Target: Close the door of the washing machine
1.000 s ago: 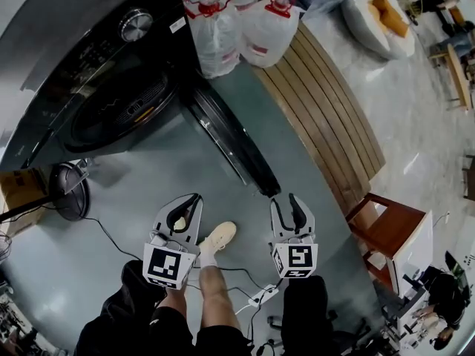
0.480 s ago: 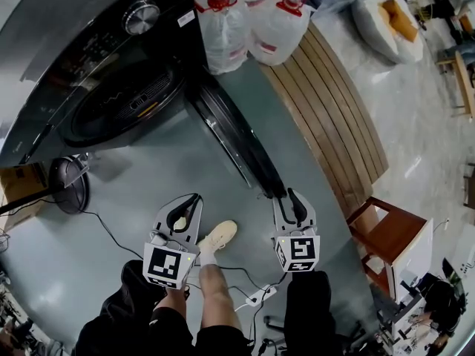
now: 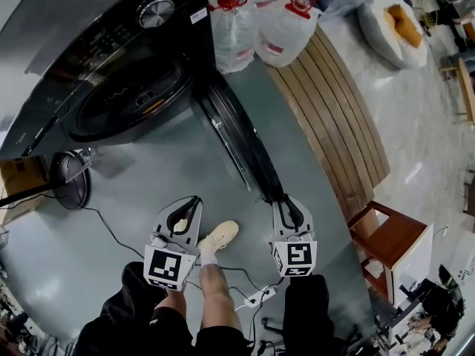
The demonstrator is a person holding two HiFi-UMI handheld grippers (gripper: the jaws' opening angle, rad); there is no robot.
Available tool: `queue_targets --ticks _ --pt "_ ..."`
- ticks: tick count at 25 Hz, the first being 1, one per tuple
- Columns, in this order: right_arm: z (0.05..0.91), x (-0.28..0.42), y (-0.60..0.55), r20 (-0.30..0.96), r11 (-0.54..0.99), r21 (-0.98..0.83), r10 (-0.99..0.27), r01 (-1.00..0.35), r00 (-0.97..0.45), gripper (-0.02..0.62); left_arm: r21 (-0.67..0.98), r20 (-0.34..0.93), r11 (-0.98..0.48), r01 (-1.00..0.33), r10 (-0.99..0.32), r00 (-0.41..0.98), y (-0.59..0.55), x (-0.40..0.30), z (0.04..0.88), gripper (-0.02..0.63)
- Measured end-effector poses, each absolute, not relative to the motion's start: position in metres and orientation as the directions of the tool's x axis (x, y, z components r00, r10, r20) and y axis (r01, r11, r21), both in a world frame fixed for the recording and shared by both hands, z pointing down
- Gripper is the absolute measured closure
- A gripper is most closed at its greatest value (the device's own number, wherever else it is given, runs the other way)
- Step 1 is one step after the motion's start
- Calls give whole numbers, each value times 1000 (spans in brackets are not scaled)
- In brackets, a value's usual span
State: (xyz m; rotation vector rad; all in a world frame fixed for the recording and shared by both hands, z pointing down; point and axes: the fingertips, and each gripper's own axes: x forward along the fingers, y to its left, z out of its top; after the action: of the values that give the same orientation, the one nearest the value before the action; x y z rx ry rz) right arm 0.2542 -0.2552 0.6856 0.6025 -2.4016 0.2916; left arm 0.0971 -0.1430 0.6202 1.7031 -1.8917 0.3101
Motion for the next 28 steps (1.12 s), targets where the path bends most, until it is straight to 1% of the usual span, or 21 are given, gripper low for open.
queue_targets --ticks 2,5,11,15,28 --pt "686 251 -244 636 877 -55 -338 -477 -694 500 195 562 160 -968 -827 -24 -137 97 620 574" --pt "684 242 -225 640 892 -43 -320 -449 -698 503 196 531 178 -964 -846 -48 -128 95 618 574" --pt "684 228 -187 631 913 -74 -269 -401 -728 506 173 568 199 -965 -820 -67 -93 85 620 574" --pt "683 213 -159 636 923 -87 -238 -374 -734 508 178 555 234 -956 -826 -98 -68 73 623 574" --pt "685 163 -87 637 939 -158 -138 -305 -758 480 169 590 299 -939 -794 -146 -13 33 625 574"
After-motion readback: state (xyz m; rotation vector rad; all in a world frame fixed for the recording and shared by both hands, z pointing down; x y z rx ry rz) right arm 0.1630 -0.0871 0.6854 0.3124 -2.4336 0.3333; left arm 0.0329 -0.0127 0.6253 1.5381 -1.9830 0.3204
